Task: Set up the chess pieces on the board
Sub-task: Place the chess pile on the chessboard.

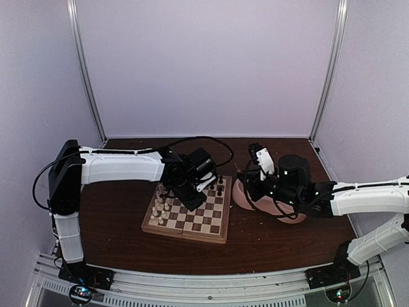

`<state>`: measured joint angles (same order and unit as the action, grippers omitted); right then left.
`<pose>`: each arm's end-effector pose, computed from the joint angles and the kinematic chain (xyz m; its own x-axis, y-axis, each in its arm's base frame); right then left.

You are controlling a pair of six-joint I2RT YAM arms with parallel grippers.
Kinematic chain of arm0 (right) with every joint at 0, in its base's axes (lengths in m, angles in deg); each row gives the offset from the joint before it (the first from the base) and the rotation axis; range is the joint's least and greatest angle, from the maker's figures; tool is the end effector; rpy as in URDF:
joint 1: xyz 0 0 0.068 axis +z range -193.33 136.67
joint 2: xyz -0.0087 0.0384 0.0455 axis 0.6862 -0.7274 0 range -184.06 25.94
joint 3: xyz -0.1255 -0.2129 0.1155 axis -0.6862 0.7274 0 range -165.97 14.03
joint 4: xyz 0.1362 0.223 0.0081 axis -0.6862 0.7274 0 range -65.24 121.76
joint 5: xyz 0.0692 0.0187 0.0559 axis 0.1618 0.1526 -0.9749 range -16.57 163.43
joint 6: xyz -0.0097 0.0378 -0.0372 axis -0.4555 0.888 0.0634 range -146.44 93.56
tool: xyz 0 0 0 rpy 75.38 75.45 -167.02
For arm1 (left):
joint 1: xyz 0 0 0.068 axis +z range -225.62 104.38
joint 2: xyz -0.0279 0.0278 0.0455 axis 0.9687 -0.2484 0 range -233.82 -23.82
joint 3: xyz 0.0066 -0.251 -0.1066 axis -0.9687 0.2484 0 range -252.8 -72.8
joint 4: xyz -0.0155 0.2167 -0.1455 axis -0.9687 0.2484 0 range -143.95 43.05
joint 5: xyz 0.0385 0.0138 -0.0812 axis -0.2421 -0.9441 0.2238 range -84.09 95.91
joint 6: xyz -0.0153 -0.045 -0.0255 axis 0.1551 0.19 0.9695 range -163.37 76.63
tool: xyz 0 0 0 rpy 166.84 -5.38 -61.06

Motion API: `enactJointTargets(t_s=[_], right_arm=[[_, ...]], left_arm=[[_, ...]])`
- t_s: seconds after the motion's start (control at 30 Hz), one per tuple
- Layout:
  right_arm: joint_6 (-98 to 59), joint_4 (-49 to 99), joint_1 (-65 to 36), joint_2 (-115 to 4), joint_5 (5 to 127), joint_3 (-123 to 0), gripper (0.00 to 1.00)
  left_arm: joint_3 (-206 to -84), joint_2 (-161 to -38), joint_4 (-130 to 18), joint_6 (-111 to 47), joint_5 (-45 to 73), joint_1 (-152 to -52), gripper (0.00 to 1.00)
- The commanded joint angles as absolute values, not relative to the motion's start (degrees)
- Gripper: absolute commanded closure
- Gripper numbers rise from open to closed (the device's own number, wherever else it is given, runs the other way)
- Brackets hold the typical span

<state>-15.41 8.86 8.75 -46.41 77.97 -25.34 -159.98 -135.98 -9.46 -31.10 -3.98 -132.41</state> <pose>0.1760 0.2214 0.2498 -0.3186 -0.0989 -0.9427 -0.6917 0.7042 0.1599 0.2272 -0.3357 0.2067 -0.6694 0.6403 -0.3768 0.6642 0.7430 0.0827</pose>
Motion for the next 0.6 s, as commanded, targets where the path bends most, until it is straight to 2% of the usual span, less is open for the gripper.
enactJointTargets(t_s=[0.0, 0.23, 0.57], right_arm=[[-16.6, 8.5, 8.4, -44.2, 82.2, -23.8, 0.9], [-16.2, 7.8, 8.4, -41.5, 91.0, -21.5, 0.93], [-16.6, 7.7, 8.2, -41.7, 92.9, -21.4, 0.94]], left_arm=[[-162.2, -136.1, -6.1, -33.2, -8.5, -133.1, 1.0], [-168.9, -140.2, 3.8, -34.6, -3.8, -133.5, 1.0], [-173.3, -143.2, 10.9, -33.4, -1.3, -134.1, 1.0]])
